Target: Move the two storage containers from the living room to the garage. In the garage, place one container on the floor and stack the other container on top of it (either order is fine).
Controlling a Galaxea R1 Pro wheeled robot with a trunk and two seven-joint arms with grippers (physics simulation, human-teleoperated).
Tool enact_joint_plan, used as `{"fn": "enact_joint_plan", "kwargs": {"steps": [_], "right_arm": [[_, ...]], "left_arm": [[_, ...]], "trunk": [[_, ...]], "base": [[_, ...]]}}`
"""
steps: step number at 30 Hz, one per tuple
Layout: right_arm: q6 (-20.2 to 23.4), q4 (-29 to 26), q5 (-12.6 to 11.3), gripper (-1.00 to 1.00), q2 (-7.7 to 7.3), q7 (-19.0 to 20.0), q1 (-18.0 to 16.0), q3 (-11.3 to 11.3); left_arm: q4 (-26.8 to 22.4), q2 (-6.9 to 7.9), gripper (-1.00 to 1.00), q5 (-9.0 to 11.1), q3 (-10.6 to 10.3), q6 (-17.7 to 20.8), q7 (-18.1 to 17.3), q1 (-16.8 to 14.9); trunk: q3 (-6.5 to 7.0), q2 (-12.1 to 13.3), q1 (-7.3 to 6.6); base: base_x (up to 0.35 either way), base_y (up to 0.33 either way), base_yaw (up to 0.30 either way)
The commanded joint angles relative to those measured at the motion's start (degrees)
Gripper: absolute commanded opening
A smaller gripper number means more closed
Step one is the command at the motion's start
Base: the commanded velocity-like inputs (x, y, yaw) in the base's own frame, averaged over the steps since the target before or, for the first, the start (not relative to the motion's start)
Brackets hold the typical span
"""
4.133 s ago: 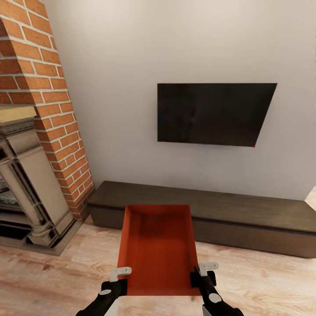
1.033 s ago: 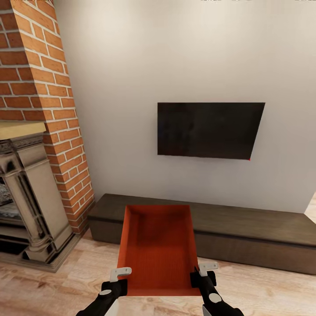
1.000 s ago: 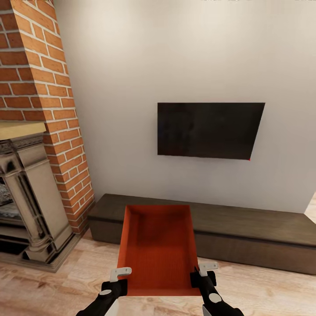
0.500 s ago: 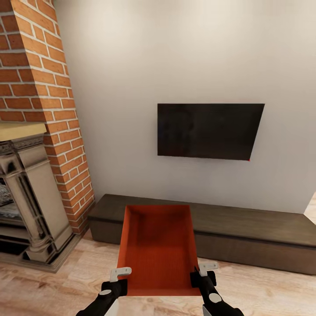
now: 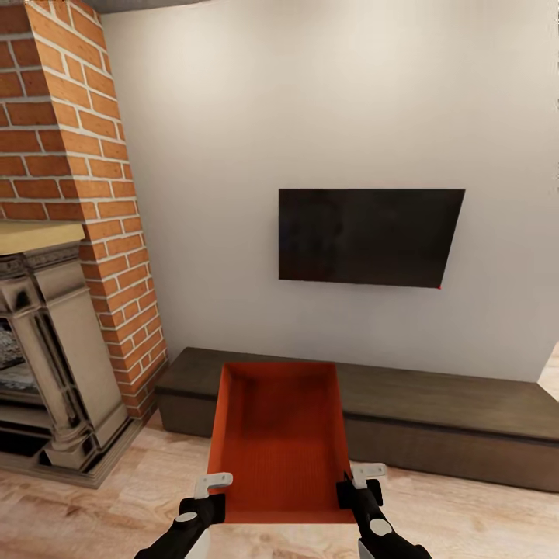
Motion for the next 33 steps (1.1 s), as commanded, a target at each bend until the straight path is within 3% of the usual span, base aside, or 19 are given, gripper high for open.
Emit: {"fn": "enact_joint_plan", "kwargs": {"steps": [1,27,33], "right_arm": [[-2.4,-0.1,-0.4,-1.00,-0.04,-3.4,-0.1,-0.8],[-2.3,-0.1,-0.2,-1.00,-0.08,-3.2,-0.1,-0.8],[-2.3,-0.1,0.0,-1.00,-0.05,-3.3,-0.1,-0.8]], "left_arm": [[0.1,0.10,-1.00,0.7,0.6,0.2,2.0,0.0],[0.0,0.07,-1.00,0.7,0.6,0.2,2.0,0.0],[0.0,0.12,-1.00,0.7,0.6,0.2,2.0,0.0]], "trunk": [[0.01,-0.1,0.01],[0.22,-0.1,0.01],[0.22,-0.1,0.01]], "base": [[0.000,0.000,0.000],[0.000,0.000,-0.001],[0.000,0.000,-0.173]]}}
